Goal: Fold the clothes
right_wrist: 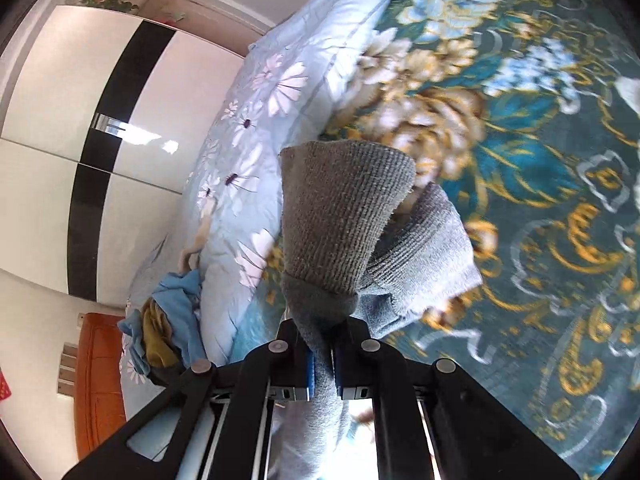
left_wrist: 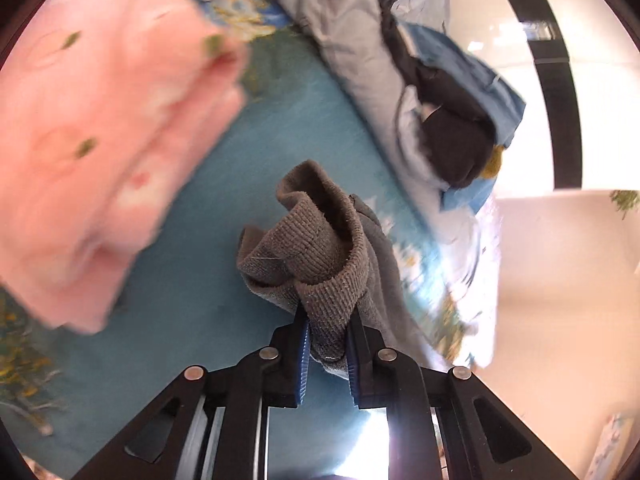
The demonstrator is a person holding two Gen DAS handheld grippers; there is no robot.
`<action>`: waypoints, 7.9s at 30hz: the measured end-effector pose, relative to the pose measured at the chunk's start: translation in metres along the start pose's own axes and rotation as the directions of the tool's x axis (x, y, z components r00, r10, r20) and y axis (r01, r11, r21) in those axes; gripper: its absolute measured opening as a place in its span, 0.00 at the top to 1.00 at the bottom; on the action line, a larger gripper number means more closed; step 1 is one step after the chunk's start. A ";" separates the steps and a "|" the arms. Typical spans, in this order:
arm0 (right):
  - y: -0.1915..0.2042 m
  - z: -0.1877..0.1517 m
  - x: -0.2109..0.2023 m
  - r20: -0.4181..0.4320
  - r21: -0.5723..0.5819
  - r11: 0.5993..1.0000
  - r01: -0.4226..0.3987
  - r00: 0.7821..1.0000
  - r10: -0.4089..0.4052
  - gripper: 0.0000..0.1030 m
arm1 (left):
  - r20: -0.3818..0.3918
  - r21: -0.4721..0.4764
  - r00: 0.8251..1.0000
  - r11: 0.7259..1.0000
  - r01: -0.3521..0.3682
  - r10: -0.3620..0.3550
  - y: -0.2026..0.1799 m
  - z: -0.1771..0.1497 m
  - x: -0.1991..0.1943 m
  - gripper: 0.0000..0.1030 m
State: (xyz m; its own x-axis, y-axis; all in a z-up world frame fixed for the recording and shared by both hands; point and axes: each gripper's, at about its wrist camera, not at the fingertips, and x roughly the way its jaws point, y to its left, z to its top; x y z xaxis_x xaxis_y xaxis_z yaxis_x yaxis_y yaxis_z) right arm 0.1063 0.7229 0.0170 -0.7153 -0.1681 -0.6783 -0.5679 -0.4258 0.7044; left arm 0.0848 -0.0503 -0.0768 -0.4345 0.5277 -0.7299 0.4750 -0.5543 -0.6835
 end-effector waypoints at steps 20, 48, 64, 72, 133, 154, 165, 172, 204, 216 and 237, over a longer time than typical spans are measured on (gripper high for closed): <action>-0.091 -0.040 -0.013 -0.091 0.106 0.973 0.204 0.977 -0.194 0.89 | -0.186 0.169 0.962 0.971 -0.169 0.200 0.040 -0.035 0.005 0.68; -0.005 -0.027 0.053 -0.195 -0.126 0.925 0.359 0.905 -0.377 0.57 | -0.042 0.448 0.918 0.829 -0.335 0.394 -0.044 -0.017 0.068 0.56; -0.029 -0.021 0.072 -0.204 0.061 0.868 0.493 0.857 -0.473 0.97 | -0.065 0.431 0.925 0.847 -0.312 0.374 -0.037 -0.017 0.069 0.56; 0.025 0.002 0.053 -0.067 -0.045 0.916 0.399 0.913 -0.402 1.00 | -0.026 0.392 0.936 0.865 -0.314 0.352 -0.035 -0.013 0.061 0.56; 0.143 -0.156 -0.021 0.073 -0.636 0.745 0.202 0.977 -0.202 0.87 | 0.005 0.387 0.943 0.869 -0.309 0.333 -0.043 -0.033 0.052 0.49; 0.184 -0.379 0.103 -0.172 -0.892 0.446 0.069 0.861 -0.478 0.70 | -0.058 0.341 0.978 0.924 -0.171 0.202 -0.036 -0.043 0.036 0.49; 0.157 -0.323 0.051 -0.256 -0.768 0.639 0.033 0.899 -0.355 0.63 | -0.193 0.487 0.974 0.873 -0.010 0.119 -0.095 -0.082 0.068 0.46; 0.089 -0.259 0.030 -0.334 -0.430 0.880 0.201 0.871 -0.361 0.63 | -0.263 0.664 0.952 0.745 0.060 0.157 -0.171 -0.117 0.142 0.45; 0.061 -0.311 0.048 -0.508 -0.192 0.953 0.233 0.808 -0.299 0.97 | -0.414 0.611 0.886 0.786 0.100 0.209 -0.154 -0.100 0.203 0.92; 0.073 -0.320 0.037 -0.462 -0.304 0.918 0.255 0.803 -0.376 0.94 | -0.393 0.604 0.897 0.792 0.087 0.201 -0.139 -0.095 0.183 0.85; 0.117 -0.342 0.087 -0.353 -0.413 0.895 0.168 0.877 -0.327 0.40 | -0.066 0.040 0.989 0.991 -0.131 0.134 0.056 -0.058 -0.014 0.45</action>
State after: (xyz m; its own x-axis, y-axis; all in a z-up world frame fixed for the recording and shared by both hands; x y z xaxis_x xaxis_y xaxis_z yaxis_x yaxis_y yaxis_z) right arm 0.1170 0.3543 -0.0311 -0.2976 -0.3220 -0.8987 -0.4603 -0.7763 0.4306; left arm 0.1622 -0.0514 -0.1044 -0.3155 0.4902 -0.8125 0.4967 -0.6442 -0.5816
